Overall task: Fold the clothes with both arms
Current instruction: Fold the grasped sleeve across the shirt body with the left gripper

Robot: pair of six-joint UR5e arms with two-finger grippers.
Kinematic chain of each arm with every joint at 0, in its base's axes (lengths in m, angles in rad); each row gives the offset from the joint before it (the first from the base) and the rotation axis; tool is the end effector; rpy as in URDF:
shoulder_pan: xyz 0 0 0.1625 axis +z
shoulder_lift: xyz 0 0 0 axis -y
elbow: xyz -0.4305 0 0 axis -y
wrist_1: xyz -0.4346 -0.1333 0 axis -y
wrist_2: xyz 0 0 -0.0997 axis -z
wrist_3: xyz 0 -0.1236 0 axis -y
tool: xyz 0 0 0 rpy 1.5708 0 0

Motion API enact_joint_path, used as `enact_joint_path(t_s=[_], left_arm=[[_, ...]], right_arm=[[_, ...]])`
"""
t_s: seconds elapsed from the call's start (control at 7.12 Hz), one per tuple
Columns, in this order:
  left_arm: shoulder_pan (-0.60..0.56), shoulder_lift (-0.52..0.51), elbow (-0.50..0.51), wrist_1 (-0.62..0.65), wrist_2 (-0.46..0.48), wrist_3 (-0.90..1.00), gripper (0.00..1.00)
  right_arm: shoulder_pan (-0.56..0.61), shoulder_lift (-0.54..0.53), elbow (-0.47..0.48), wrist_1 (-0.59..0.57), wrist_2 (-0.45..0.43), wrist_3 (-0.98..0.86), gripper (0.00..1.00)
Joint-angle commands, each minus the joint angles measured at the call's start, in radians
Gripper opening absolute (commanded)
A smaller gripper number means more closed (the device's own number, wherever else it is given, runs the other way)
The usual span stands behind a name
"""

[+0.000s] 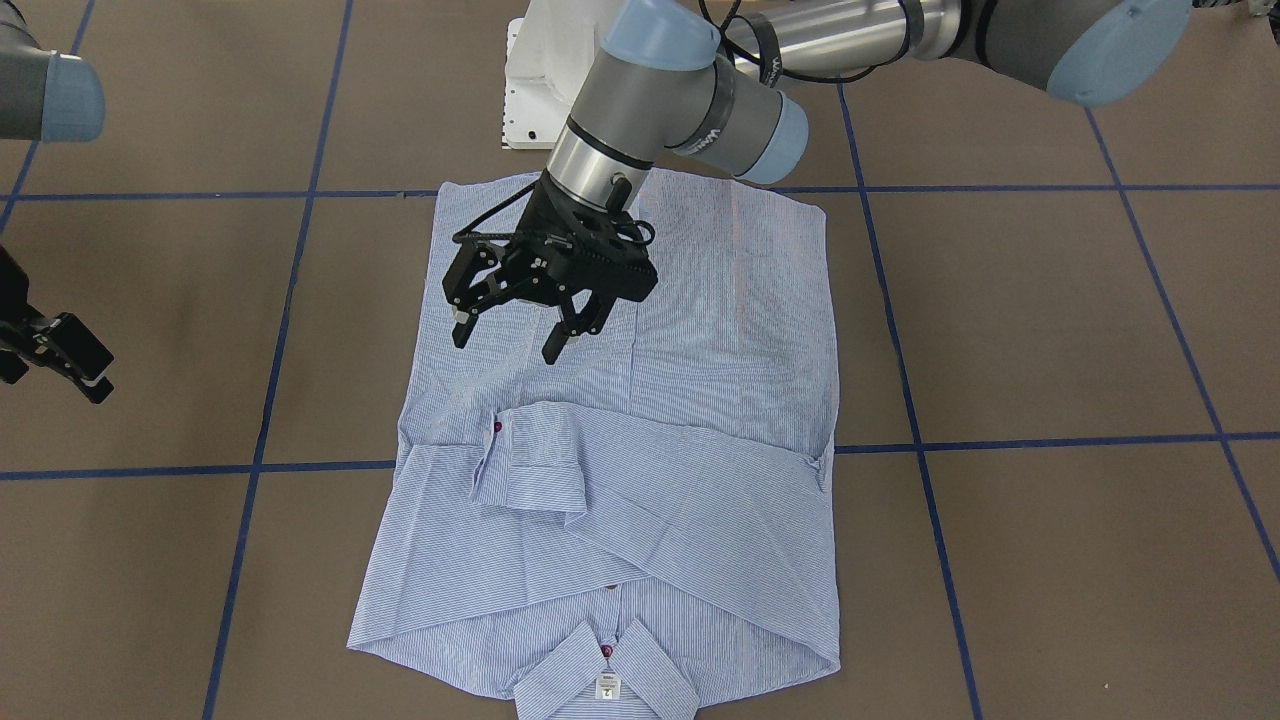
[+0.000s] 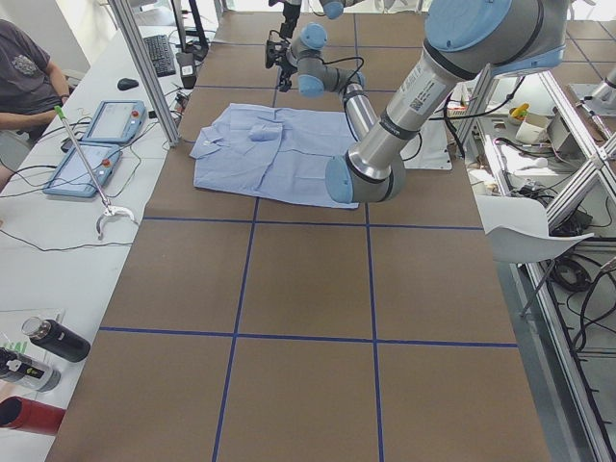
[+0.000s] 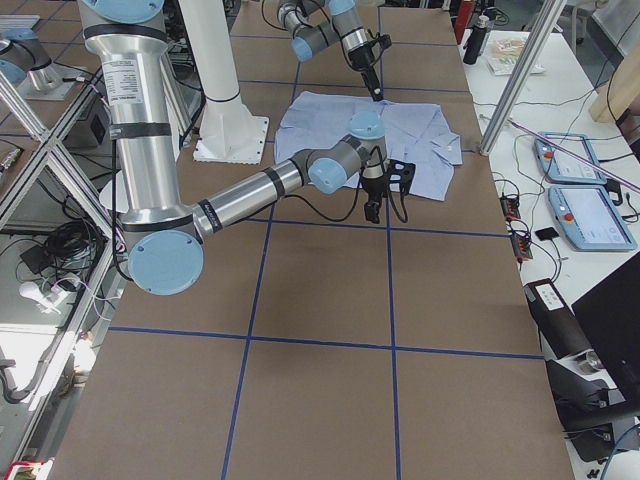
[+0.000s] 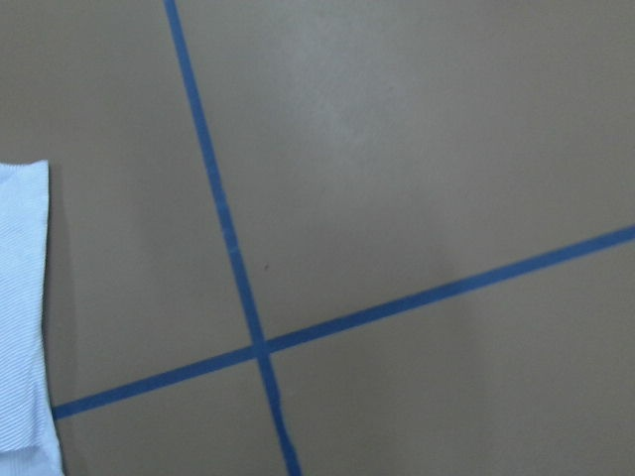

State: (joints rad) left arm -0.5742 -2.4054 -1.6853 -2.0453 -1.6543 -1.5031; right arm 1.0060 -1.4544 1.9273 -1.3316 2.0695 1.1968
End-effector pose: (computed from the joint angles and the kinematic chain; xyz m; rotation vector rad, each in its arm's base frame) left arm 0.5281 -0.4881 0.0177 0.3860 1.3808 -0.3580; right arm -0.2495 -0.5324 0.4092 0.0761 -0.8468 0.4164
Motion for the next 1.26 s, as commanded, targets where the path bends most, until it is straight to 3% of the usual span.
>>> enact_joint_path(t_s=[0.0,0.14,0.28,0.42,0.56,0.7,0.84,1.12], left_arm=[[-0.012,0.139,-0.222,0.112,-0.027,0.114,0.93],[-0.038,0.155,-0.226,0.117,-0.03,0.221,0.91],[-0.08,0.208,-0.232,0.114,-0.08,0.301,0.9],[-0.152,0.251,-0.234,0.111,-0.169,0.408,0.9],[-0.215,0.293,-0.232,0.114,-0.218,0.514,0.9],[-0.272,0.308,-0.223,0.119,-0.325,0.515,0.77],[-0.282,0.369,-0.231,0.103,-0.375,0.514,0.75],[-0.28,0.374,-0.232,0.103,-0.371,0.48,0.75]], right_arm=[[-0.292,-0.003,0.141,0.002,-0.238,0.401,0.99],[-0.44,-0.001,0.203,-0.001,-0.385,0.564,0.99],[-0.581,-0.001,0.246,-0.009,-0.49,0.708,0.99],[-0.742,-0.003,0.271,-0.026,-0.652,0.828,0.98],[-0.88,0.002,0.271,-0.105,-0.771,0.959,0.98],[-0.965,0.002,0.268,-0.153,-0.837,1.078,0.98],[-0.987,0.005,0.245,-0.161,-0.844,1.143,0.95],[-1.0,0.026,0.173,-0.161,-0.841,1.175,0.94]])
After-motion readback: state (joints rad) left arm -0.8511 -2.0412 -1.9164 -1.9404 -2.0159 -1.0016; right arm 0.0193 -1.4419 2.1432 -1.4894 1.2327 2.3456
